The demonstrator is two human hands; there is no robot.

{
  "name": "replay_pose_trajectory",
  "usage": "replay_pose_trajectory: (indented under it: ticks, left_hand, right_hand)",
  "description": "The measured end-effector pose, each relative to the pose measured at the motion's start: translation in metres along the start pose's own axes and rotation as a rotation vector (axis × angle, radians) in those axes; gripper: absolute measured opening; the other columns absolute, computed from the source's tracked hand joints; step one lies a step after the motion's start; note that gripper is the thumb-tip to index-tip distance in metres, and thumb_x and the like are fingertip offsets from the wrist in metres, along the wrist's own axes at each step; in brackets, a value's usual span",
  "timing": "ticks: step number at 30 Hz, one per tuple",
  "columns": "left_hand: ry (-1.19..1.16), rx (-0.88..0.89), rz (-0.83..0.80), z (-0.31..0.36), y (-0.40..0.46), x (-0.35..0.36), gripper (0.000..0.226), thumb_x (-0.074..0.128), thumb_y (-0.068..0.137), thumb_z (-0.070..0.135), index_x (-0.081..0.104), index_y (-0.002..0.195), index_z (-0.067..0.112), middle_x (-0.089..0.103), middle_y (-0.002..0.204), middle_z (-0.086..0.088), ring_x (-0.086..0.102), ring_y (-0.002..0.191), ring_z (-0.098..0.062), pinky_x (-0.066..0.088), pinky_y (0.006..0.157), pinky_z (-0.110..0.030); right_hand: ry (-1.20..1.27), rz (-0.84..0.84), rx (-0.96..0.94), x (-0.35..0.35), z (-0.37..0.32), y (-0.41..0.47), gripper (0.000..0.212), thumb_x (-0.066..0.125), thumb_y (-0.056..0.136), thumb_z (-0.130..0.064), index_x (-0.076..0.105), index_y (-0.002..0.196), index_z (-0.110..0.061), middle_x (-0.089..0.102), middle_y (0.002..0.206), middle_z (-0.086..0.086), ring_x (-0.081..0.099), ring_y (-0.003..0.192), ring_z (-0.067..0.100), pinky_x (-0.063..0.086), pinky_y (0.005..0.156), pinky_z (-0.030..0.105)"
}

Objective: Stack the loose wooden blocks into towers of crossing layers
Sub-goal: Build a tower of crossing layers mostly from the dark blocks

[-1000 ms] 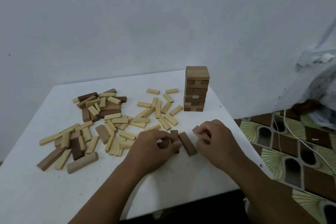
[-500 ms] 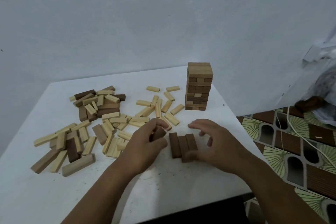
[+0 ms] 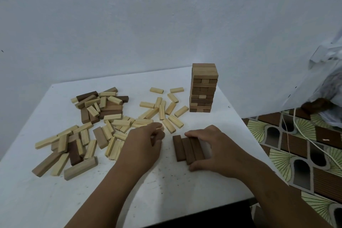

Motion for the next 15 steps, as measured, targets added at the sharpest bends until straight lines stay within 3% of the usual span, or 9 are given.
replay_pose_trajectory:
  ticks: [4, 8, 10, 15]
  left_hand:
    - [0.101, 0.066, 0.046, 0.001, 0.001, 0.001, 0.041, 0.077, 0.079, 0.017, 0.068, 0.119, 0.024, 0.065, 0.111, 0.004, 0.056, 0.101, -0.018, 0.038, 0.083, -0.026]
    - [0.177, 0.211, -0.122, 0.015, -0.009, 0.013, 0.045, 0.060, 0.073, 0.047, 0.061, 0.118, 0.041, 0.052, 0.118, 0.027, 0.037, 0.112, -0.005, 0.027, 0.088, -0.032]
    - [0.207, 0.257, -0.175, 0.016, -0.011, 0.015, 0.056, 0.052, 0.068, 0.057, 0.060, 0.121, 0.042, 0.049, 0.124, 0.029, 0.033, 0.115, -0.003, 0.023, 0.086, -0.033]
    - [0.252, 0.316, -0.241, 0.022, -0.010, 0.015, 0.070, 0.055, 0.063, 0.081, 0.058, 0.120, 0.041, 0.053, 0.122, 0.029, 0.036, 0.112, -0.006, 0.026, 0.088, -0.036]
  right_hand:
    - [-0.007, -0.001, 0.006, 0.000, -0.001, 0.002, 0.087, 0.082, 0.058, -0.065, 0.042, 0.135, -0.052, 0.046, 0.124, -0.015, 0.045, 0.110, 0.002, 0.039, 0.091, 0.022]
    - [0.003, -0.025, 0.017, -0.002, 0.000, 0.001, 0.091, 0.085, 0.057, -0.061, 0.041, 0.136, -0.052, 0.045, 0.126, -0.015, 0.045, 0.111, 0.003, 0.038, 0.090, 0.021]
    - [0.003, -0.027, 0.014, -0.005, 0.001, 0.001, 0.091, 0.085, 0.058, -0.058, 0.041, 0.136, -0.052, 0.047, 0.125, -0.014, 0.047, 0.108, 0.003, 0.040, 0.088, 0.020]
    - [0.011, 0.007, -0.029, -0.001, 0.001, 0.003, 0.083, 0.084, 0.060, -0.058, 0.047, 0.134, -0.048, 0.051, 0.119, -0.014, 0.048, 0.105, 0.001, 0.040, 0.083, 0.017]
Point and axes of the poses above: each hand's wrist, its own y-axis towards the middle knuckle, its own x-axis out of the palm, z = x × y, the point moved 4 cm from there along y, towards the middle knuckle
